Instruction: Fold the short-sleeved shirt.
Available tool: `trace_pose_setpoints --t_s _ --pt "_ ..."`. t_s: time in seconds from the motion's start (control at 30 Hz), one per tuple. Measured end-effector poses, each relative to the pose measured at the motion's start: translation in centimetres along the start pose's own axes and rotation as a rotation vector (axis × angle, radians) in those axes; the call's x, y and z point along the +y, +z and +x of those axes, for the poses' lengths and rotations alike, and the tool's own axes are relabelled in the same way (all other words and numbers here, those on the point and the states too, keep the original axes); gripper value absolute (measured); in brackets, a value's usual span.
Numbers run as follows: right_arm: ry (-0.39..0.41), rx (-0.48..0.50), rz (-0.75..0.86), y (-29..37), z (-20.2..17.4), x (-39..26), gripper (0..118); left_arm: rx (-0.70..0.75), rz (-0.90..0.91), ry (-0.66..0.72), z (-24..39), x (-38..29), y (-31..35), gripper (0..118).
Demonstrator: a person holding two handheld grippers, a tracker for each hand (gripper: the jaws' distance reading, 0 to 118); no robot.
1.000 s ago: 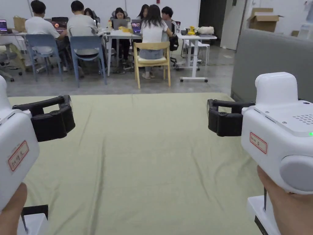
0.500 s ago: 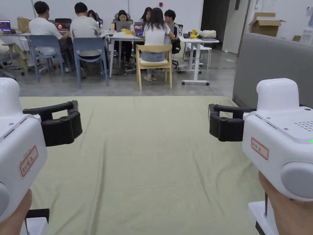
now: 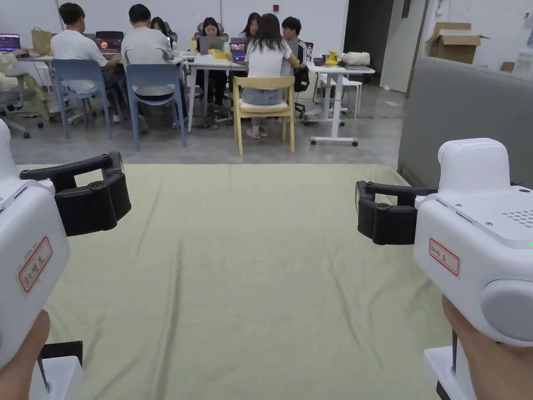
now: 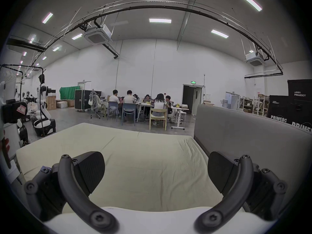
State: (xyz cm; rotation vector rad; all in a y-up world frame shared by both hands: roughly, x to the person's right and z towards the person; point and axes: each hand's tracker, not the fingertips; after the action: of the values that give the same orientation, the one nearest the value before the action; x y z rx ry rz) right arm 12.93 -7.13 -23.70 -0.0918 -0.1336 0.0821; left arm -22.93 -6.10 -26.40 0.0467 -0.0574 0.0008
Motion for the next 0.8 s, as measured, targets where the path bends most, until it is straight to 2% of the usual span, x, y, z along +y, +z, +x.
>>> trace_pose_setpoints --t_s 0.8 --pt "0.007 0.022 0.005 -0.4 -0.89 0.07 118 0.028 -0.03 -0.017 -0.37 -0.65 -0.56 118"
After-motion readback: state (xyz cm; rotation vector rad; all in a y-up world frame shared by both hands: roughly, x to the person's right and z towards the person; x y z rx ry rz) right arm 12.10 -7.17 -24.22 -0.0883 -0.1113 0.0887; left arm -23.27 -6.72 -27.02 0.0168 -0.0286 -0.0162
